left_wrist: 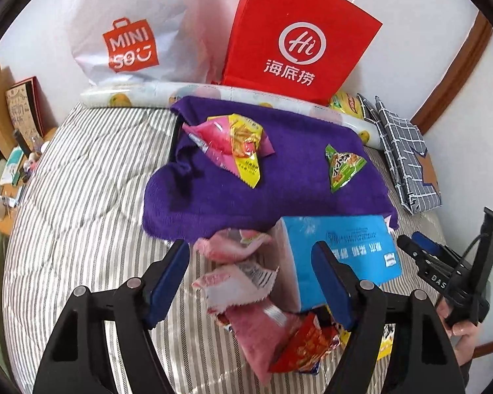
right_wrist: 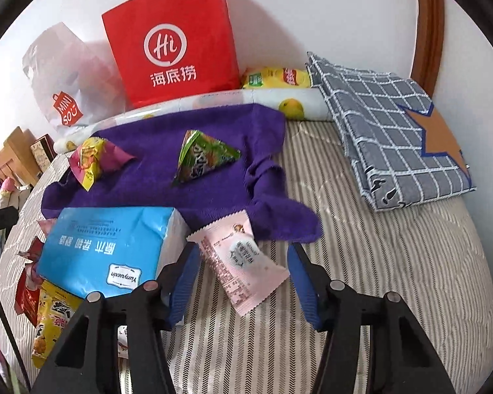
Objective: Organize snacks
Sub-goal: 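Move the right tool to the pink wrapped packet beside the tissue pack, then close the right tool on the pink wrapped packet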
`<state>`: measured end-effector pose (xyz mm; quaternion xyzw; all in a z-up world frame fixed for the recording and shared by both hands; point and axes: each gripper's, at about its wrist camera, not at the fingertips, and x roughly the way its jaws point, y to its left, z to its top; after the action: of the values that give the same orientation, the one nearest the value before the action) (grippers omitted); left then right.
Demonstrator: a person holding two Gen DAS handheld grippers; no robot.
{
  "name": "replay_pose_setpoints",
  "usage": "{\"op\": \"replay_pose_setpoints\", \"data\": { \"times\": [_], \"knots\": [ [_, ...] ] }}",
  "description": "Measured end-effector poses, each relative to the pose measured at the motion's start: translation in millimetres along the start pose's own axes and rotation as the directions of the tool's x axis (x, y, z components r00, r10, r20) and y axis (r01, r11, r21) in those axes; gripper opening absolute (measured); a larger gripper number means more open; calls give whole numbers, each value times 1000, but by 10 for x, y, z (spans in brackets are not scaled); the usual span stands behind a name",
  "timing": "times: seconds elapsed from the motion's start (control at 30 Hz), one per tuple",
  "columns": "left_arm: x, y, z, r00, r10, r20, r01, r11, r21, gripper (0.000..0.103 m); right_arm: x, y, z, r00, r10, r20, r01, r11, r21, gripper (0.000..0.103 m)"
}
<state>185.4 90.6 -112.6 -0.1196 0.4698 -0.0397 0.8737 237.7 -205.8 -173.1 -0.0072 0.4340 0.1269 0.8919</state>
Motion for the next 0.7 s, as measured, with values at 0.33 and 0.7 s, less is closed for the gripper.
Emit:
{"op": "replay_pose_setpoints", "data": {
  "times": [0.33, 0.7],
  "knots": [
    [29, 150, -95, 999, 9, -33, -9, 1000, -24, 79, 208, -47, 18, 999, 34, -40, -34, 999, -9, 54],
    [41, 255, -122, 999, 5, -52, -8, 998, -60, 79, 329, -111, -5, 994, 82, -73, -85, 996, -29, 54]
  ]
}}
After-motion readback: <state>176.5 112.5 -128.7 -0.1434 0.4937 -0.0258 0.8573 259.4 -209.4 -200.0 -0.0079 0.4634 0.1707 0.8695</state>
